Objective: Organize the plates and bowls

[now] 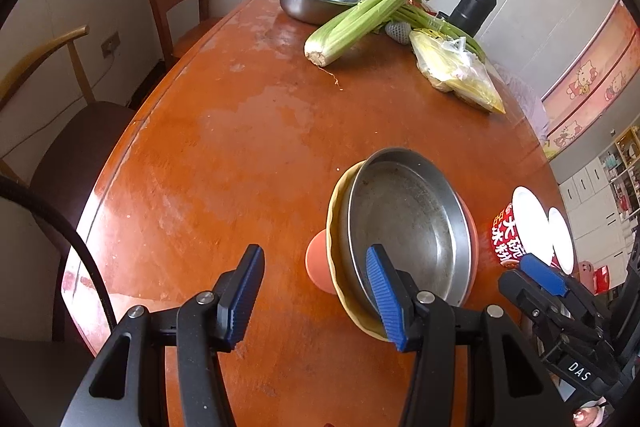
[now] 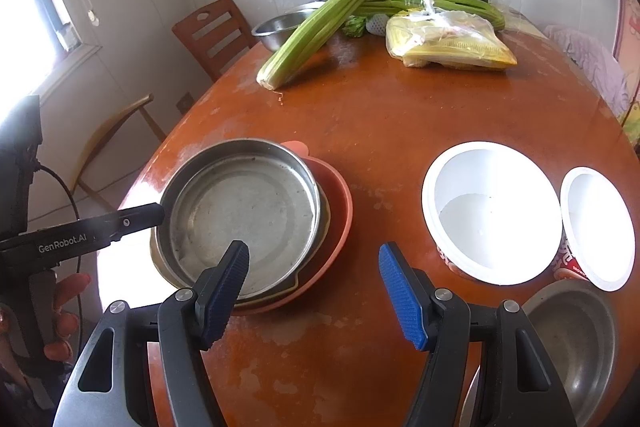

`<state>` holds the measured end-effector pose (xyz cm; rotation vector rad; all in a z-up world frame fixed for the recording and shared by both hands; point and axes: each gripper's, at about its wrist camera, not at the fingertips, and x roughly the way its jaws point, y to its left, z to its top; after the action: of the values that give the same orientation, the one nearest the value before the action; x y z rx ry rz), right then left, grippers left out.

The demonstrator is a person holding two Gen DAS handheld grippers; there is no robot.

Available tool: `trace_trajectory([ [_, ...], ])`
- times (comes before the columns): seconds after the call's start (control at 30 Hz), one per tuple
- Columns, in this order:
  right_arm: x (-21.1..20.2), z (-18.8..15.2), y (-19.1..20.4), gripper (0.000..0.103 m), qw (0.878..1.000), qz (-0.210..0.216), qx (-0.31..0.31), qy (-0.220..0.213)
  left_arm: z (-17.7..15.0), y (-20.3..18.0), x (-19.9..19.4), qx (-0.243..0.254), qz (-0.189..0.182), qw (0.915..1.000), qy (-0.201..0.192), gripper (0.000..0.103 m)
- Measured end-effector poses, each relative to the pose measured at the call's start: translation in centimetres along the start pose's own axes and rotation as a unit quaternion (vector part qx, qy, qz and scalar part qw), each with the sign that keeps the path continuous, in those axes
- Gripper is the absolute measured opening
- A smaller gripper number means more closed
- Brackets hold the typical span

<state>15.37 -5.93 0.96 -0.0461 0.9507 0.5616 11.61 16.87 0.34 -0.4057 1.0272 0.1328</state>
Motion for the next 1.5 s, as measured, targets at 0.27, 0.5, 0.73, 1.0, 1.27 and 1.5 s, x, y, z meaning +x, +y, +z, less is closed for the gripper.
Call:
trace_trajectory([
  [0.27, -0.7, -0.1, -0.6, 0.07, 1.0, -0.004, 0.003, -0.002, -0.2, -1.2, 1.3, 0.015, 0.005, 0.9998, 0.011, 0.053],
  [0.5, -1.8, 0.0, -1.6, 0.07, 1.0, -0.009, 0.005, -0.009, 0.3, -2.2, 0.1, 0.026, 0.016, 0.9995, -0.011, 0.053],
  [0.73, -3.8, 0.0, -2.4, 0.07, 1.0, -0.014, 0.006, -0.027, 0.3, -3.8, -1.9, 0.041, 0.023, 0.9983, -0.035, 0.053],
  [1.0, -6.6, -0.7, -3.9, 0.07, 0.998, -0.023, 0.0, -0.054, -0.4, -7.0, -3.3, 0.065, 0.025, 0.9963, -0.05, 0.053],
  [1.27, -9.0, -1.8, -6.8, 0.071, 0.997, -0.033, 0.014, -0.07, -1.3, -11.3, -3.9, 0.095, 0.01, 0.9935, -0.062, 0.053],
  [1.5, -10.8, -2.5, -9.5, 0.071, 0.996, -0.046, 0.023, -0.077, -2.3, -14.6, -3.8, 0.111, -0.007, 0.9917, -0.066, 0.053],
])
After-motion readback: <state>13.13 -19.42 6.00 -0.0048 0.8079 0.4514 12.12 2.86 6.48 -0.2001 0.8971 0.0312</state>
